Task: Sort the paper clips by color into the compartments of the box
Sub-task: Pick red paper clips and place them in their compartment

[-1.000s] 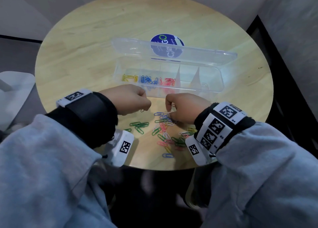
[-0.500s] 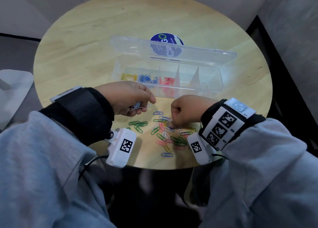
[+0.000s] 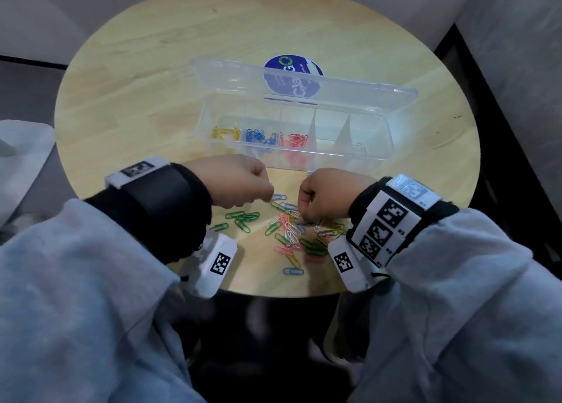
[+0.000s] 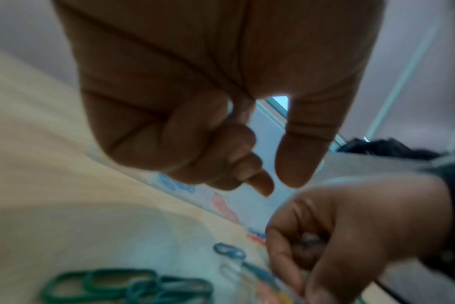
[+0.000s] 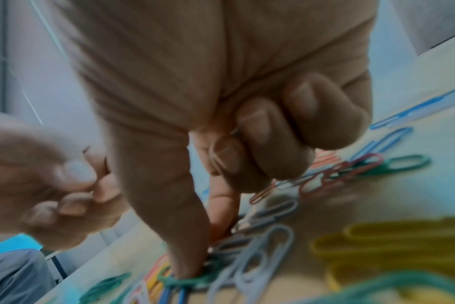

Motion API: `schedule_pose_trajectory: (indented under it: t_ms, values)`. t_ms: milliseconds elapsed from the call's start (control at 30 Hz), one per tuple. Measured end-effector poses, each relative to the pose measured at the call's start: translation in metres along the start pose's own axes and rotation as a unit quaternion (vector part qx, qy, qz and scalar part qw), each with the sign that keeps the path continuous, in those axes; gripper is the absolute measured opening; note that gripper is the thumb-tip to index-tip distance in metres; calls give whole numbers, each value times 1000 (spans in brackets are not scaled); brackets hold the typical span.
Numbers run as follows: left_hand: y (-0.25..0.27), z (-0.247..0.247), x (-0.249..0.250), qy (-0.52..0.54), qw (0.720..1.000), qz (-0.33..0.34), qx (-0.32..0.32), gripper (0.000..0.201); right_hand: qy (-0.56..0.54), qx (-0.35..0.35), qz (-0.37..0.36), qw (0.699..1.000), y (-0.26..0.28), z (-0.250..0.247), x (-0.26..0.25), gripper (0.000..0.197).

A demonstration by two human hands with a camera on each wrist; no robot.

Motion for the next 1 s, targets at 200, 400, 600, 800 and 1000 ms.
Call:
schedule_pose_trajectory:
  t_ms: [200,400,600,800,1000]
  values:
    - [3,25,9,-178,983,45,18,10,-19,-2,-3,1000,0,1,3,11]
    - [-2,38,25,-246,966,72,19,18,-95,64,-1,993,19,-13,22,8]
    - [-3,52,31,-304,950,72,16,19,-40,49,3,998,26,0,35,30]
    - [-4,52,29,-328,941,70,45,18,6,46,0,999,21,4,32,42]
    - [-5,53,27,-339,938,73,22,16,30,54,-25,998,17,7,21,24]
Point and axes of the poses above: each hand's wrist, its own y-axis away from the middle knuckle, its own z-axis out of the palm, x = y × z, the point moved 1 cm from there along -y, towards the middle knuckle, and after that the axes turned 4 degrees about -x, right-handed, at the moved point
